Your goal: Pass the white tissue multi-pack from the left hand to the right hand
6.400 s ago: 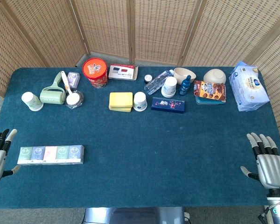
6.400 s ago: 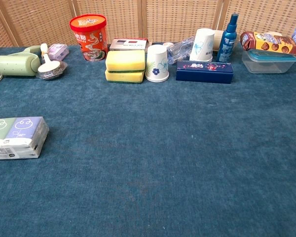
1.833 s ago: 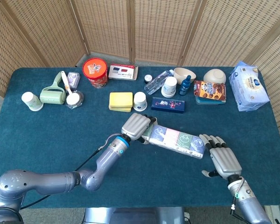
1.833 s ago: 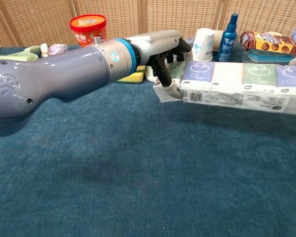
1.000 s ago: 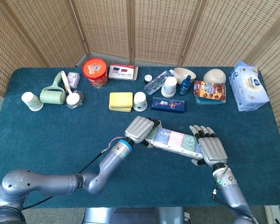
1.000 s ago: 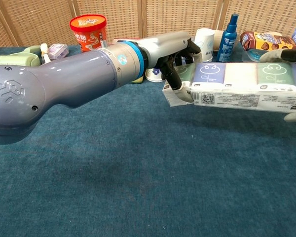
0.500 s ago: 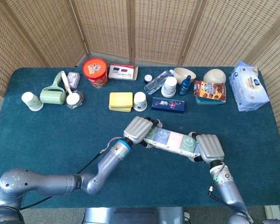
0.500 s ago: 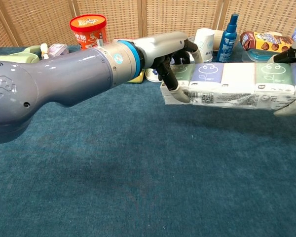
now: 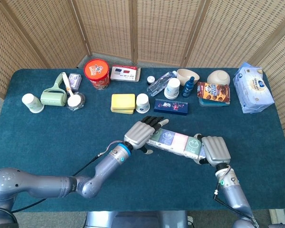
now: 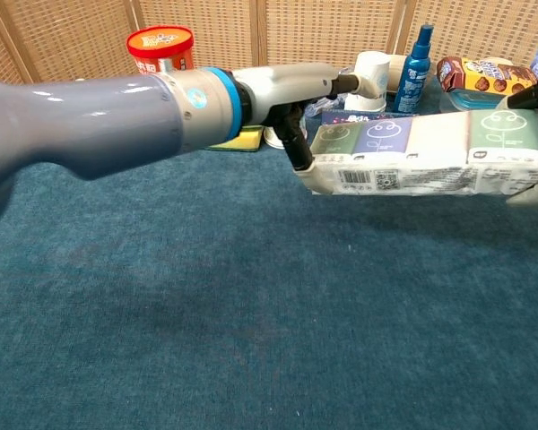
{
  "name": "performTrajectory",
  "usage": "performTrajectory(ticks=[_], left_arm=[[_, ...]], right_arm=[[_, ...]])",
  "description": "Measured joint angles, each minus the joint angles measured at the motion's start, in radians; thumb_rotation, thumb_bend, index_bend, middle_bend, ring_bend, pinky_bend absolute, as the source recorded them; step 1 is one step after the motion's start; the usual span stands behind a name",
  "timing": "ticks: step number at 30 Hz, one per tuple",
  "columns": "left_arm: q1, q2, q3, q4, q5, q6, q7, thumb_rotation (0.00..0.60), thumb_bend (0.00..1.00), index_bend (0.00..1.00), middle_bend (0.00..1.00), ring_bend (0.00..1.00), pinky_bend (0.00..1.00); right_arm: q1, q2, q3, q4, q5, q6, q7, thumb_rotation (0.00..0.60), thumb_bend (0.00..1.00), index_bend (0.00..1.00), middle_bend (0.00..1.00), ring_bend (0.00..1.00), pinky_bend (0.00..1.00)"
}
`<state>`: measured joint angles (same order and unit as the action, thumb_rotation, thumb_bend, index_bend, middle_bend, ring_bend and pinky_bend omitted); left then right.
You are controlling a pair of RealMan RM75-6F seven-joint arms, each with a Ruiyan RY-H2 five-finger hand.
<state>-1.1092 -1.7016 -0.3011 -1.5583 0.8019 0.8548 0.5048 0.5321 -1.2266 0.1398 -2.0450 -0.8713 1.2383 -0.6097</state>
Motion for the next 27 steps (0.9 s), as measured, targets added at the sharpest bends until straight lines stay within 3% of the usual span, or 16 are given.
performTrajectory(ticks=[8,15,21,27], left_arm=[[0.082,0.200,0.081,-0.173,0.030,0.092,0.051,0.600,0.00,0.00,0.00,0.00,0.05],[0.272,0.459,0.211,-0.284,0.158,0.235,0.011,0.600,0.00,0.00,0.00,0.00,0.05],[0.439,0.605,0.307,-0.271,0.307,0.334,-0.140,0.600,0.00,0.00,0.00,0.00,0.05],[0.564,0.657,0.373,-0.137,0.413,0.403,-0.330,0.600,0.00,0.00,0.00,0.00,0.05]], right_arm=[[-0.008,0.017,-0.015,0.000,-0.021,-0.002,0.021,0.600,0.54,0.59,0.67,0.63,0.83],[-0.021,0.026,-0.029,-0.011,-0.057,0.005,0.043,0.600,0.54,0.59,0.67,0.63,0.83],[-0.034,0.037,-0.040,-0.028,-0.084,0.023,0.049,0.600,0.54,0.59,0.67,0.63,0.83],[-0.044,0.047,-0.048,-0.038,-0.098,0.040,0.044,0.600,0.54,0.59,0.67,0.63,0.83]])
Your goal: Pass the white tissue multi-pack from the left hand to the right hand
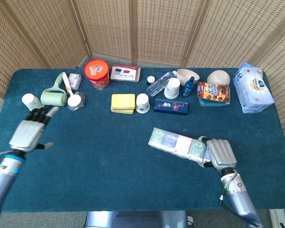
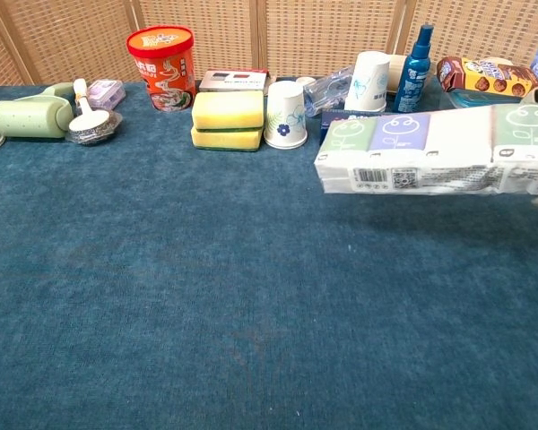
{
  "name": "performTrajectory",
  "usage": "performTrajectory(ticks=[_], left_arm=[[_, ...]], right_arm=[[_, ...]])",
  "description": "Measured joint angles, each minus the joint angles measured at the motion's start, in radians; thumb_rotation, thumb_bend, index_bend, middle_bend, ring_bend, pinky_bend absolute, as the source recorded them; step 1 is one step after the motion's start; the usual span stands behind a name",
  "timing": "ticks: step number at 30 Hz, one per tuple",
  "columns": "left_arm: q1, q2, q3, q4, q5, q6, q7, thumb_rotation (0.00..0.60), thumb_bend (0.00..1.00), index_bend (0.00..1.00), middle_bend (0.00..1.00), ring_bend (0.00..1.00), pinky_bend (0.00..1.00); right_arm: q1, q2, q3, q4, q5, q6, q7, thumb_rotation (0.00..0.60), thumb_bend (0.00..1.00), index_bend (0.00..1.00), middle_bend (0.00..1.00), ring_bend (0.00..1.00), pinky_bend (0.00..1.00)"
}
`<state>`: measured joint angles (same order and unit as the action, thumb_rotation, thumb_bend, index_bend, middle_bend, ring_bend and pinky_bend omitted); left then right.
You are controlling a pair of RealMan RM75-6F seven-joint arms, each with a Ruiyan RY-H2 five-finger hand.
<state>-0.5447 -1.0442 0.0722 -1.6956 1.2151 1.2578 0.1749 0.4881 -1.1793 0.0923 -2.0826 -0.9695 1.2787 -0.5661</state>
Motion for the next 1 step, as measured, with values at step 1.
performTrajectory(ticks=[1], left_arm=[[0.013,0.005,0.008,0.026,0.014,0.009,-0.026,0.600,0.00,0.00,0.00,0.00,0.05]], right_arm=[[0.000,-0.001,0.000,0.001,-0.001,0.000,0.001,0.600,0.54,0.59,0.67,0.63,0.83]])
